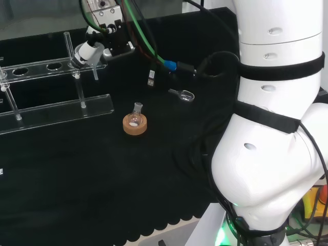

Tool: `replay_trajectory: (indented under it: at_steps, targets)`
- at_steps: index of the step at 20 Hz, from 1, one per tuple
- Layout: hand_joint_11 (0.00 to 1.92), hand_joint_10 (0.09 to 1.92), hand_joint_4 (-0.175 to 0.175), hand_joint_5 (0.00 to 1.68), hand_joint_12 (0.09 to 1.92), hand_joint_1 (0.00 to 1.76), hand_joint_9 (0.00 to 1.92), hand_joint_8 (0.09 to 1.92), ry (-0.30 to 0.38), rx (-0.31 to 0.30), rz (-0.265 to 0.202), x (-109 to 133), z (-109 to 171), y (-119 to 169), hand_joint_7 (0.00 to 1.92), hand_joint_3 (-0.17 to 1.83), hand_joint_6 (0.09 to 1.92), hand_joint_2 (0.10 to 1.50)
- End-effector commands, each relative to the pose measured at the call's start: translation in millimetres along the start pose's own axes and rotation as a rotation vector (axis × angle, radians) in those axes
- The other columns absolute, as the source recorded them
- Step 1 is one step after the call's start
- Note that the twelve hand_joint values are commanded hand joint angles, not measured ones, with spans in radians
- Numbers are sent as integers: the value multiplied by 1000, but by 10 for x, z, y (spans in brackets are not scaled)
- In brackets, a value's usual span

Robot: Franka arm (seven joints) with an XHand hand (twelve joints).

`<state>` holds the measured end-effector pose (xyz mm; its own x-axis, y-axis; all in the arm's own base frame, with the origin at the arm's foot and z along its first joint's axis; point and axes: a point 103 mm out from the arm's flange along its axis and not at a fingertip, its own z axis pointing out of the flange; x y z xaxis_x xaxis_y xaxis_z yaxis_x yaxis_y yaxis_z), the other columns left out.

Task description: Pick up the funnel from the transparent funnel stand.

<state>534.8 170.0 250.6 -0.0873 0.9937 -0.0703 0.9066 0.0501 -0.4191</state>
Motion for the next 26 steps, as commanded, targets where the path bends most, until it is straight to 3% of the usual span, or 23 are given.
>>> replay_trajectory:
  at_steps: [1,12,26]
  targets:
    - [0,678,-50,17,457,428,0,504,5,-7,-1,-59,-39,56,211,15,87,741]
    - [0,829,-38,249,548,475,77,547,-20,-21,5,-36,-56,98,404,26,87,758]
    - [0,719,-7,567,880,574,322,438,-10,-72,41,-27,-74,99,748,82,87,771]
